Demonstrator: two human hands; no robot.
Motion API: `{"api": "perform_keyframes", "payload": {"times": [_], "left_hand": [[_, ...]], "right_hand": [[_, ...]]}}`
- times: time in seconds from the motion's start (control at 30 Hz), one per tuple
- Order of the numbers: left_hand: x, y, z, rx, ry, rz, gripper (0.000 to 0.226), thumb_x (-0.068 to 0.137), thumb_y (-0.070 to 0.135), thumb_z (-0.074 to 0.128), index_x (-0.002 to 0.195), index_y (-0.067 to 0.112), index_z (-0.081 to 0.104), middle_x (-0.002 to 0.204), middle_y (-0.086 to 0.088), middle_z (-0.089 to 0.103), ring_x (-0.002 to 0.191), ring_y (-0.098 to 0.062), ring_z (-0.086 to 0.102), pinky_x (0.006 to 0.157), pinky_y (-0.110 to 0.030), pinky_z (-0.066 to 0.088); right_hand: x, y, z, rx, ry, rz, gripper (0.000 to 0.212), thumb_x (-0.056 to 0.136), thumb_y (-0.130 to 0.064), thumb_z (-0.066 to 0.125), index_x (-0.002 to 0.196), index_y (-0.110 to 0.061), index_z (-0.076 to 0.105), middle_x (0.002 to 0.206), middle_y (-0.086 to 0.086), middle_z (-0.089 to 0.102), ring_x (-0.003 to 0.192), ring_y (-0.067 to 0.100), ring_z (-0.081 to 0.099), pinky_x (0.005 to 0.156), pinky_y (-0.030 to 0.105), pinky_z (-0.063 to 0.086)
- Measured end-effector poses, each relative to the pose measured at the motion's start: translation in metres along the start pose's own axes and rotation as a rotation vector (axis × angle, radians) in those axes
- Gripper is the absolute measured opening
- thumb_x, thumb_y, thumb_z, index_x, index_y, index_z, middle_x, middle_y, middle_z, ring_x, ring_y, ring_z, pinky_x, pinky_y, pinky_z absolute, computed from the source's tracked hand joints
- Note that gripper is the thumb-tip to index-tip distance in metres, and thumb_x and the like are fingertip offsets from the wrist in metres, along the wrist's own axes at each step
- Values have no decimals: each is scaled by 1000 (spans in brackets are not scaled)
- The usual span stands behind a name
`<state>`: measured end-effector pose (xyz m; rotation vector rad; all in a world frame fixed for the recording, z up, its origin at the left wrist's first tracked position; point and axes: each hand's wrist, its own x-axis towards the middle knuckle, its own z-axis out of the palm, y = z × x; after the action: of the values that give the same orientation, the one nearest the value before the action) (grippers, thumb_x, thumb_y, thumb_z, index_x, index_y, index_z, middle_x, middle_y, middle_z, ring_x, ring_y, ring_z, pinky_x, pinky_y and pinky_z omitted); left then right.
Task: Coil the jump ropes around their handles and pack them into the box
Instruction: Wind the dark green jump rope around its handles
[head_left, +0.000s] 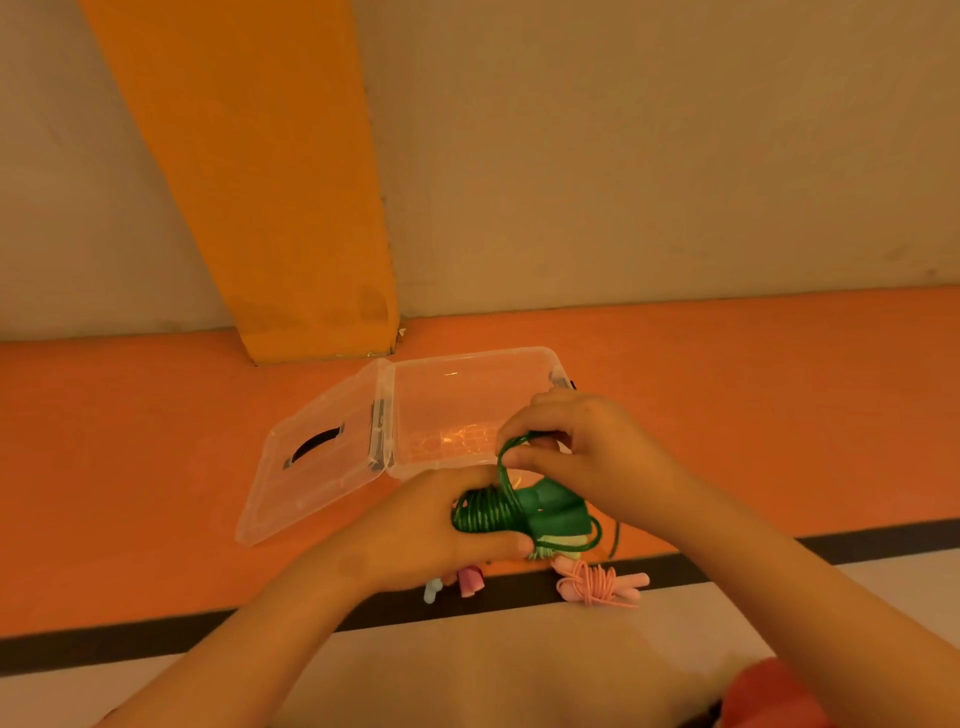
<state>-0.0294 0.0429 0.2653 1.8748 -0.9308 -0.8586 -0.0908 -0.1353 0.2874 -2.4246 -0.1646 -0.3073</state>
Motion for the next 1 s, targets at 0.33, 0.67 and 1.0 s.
{"api": "perform_keyframes", "payload": {"times": [0.33,0.67,1.0], "left_hand": [[-5,-3,-6,192,26,63,22,84,22,70,101,32,62,82,10,71,66,-9,69,56,-16,48],[-5,6,-2,145,137,80,16,80,37,74,90,41,62,75,19,68,56,-11,64,50,-17,42],[-7,2,-7,-128,143,61,17,87,6,63,89,24,64,66,12,63,56,-2,58,51,-17,44]], "right_hand": [[1,-2,11,175,-3,199,8,82,-18,71,79,-25,73,78,-12,69,73,7,59,74,31,49],[4,-6,12,429,49,282,5,83,-8,69,81,-8,74,80,1,72,74,5,63,71,22,50],[5,2,2,716,-25,436,22,90,-28,61,80,-9,66,71,16,58,65,18,51,65,28,40]]}}
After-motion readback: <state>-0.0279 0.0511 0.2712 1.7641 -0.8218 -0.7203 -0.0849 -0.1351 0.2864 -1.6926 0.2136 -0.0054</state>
